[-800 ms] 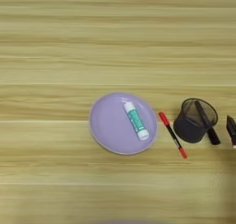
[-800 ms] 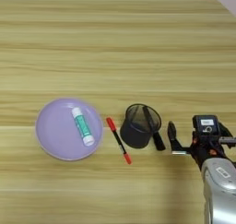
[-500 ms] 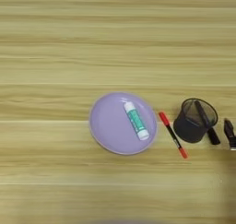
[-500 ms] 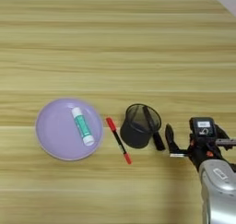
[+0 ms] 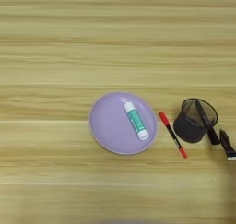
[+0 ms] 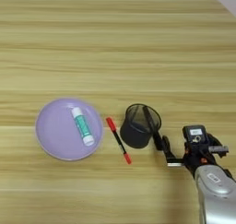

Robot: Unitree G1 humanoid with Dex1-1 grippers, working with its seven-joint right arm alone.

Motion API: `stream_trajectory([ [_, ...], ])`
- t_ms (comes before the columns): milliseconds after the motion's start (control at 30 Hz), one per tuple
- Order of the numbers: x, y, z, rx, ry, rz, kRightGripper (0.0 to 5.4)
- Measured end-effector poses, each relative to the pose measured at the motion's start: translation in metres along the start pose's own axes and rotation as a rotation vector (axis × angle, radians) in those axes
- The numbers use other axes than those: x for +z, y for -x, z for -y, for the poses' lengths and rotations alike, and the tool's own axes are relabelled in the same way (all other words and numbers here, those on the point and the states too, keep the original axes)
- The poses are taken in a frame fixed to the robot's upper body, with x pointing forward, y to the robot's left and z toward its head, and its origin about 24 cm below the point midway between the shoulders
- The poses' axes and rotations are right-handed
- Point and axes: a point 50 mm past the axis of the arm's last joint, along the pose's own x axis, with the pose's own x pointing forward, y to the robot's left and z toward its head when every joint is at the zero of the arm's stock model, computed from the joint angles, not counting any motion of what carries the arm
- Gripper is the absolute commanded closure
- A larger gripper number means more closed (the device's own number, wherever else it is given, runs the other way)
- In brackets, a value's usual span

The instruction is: Move the objects on the table

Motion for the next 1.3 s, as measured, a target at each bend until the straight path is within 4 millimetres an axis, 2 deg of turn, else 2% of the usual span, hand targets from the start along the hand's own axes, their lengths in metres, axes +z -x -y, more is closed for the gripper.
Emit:
stream_trajectory([
  [300, -0.005, -0.009, -0.007, 0.053, 0.032, -0.027, 0.04],
  [633, 0.001, -0.016, -0.008, 0.079, 0.084, -0.045, 0.04],
  [933, -0.007, -0.03, -0.011, 0.141, 0.088, -0.152, 0.04],
  [1300, -0.003, -0.041, -0.011, 0.177, 0.111, -0.193, 0.04],
])
